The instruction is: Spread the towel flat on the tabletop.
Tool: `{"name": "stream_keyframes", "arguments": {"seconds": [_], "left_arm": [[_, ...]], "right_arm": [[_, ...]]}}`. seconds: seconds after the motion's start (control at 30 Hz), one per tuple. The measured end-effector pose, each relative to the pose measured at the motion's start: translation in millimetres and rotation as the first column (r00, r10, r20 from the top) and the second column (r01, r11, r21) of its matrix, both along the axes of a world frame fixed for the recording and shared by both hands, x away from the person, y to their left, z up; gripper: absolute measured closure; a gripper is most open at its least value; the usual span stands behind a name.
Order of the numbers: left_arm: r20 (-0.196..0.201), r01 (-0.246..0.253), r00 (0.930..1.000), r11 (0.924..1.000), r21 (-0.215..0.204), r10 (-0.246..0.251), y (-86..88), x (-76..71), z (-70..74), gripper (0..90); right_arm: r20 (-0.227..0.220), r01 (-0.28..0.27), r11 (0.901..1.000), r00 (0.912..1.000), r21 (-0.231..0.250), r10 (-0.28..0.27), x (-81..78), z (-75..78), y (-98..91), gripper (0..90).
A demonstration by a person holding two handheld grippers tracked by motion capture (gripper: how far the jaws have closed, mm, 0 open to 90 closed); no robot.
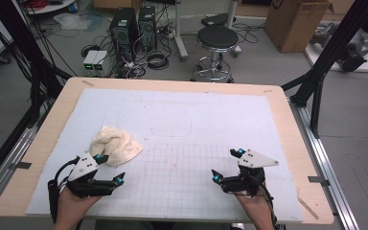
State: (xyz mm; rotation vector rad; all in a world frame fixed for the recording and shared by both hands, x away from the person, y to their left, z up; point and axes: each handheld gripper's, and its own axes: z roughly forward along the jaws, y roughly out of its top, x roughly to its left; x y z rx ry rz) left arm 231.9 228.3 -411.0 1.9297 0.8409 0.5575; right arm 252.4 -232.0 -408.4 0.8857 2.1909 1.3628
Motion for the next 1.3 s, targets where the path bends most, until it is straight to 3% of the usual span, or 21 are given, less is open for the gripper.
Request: {"name": "stream_keyframes", "arguments": {"seconds": [0.9, 1.3], "left_arm": [[-0.002, -0.006, 1.0, 1.0, 0.001, 0.006, -1.6, 0.3, 0.2, 19.5], [0.01, -0.035, 0.9993, 0.9987, -0.037, 0.035, 6.1, 2.0, 5.2, 19.8]], "right_arm": [[0.002, -0.009, 0.9998, 1.0, -0.019, 0.01, 0.8, -2.1, -0.4, 5.2], [-0.007, -0.016, 0.9994, 0.9999, -0.032, 0.016, 0.1, -2.9, 1.2, 5.3]]}}
